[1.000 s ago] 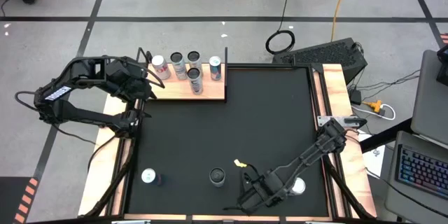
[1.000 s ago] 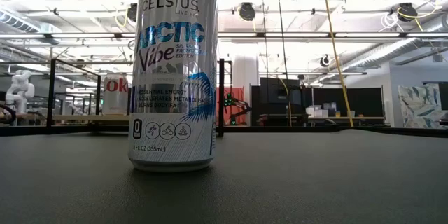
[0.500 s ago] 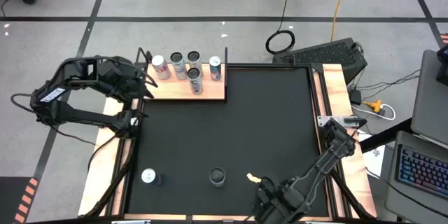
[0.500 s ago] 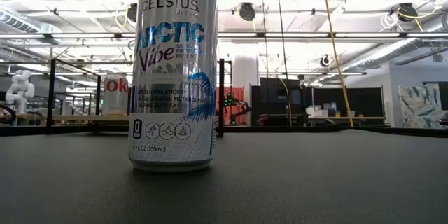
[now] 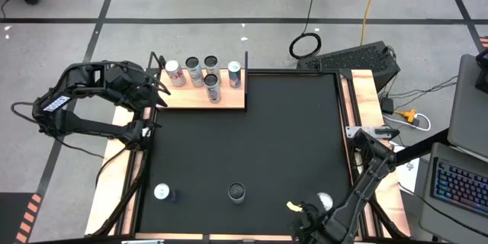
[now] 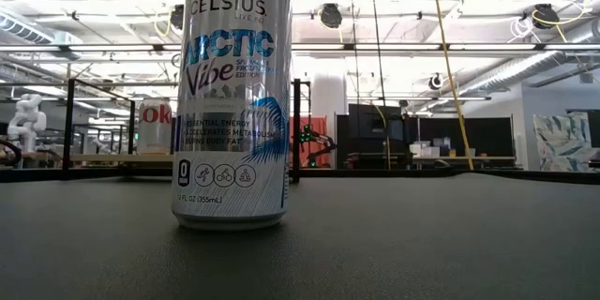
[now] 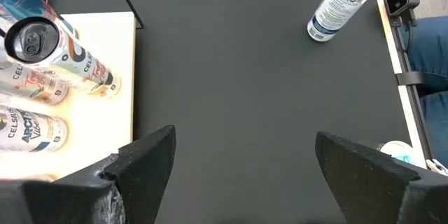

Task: Place canned beverage on shelf
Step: Put the red silver soda can on the shelf aligned with the red silver soda can

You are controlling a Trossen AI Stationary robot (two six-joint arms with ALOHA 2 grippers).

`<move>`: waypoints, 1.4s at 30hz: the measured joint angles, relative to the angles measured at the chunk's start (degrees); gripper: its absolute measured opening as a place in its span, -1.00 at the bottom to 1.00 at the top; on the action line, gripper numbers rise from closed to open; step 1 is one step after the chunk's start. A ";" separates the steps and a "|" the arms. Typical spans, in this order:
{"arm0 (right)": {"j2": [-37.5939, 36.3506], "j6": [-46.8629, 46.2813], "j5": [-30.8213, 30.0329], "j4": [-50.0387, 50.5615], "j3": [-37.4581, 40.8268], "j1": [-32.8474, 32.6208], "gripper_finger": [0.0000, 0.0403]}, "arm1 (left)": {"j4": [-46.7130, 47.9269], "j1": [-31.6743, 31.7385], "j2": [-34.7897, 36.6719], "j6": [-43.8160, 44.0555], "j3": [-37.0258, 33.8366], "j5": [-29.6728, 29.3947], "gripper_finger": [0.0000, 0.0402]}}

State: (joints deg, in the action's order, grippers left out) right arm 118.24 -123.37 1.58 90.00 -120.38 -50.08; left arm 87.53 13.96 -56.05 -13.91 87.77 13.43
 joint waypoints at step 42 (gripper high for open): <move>-14.53 -7.56 -1.61 -11.00 32.70 2.03 0.79 | -0.07 -1.73 -0.02 -0.39 0.00 0.00 0.72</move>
State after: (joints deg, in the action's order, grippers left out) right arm 103.71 -130.93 -0.03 79.00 -87.68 -48.06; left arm 87.46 12.23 -56.07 -14.31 87.77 13.43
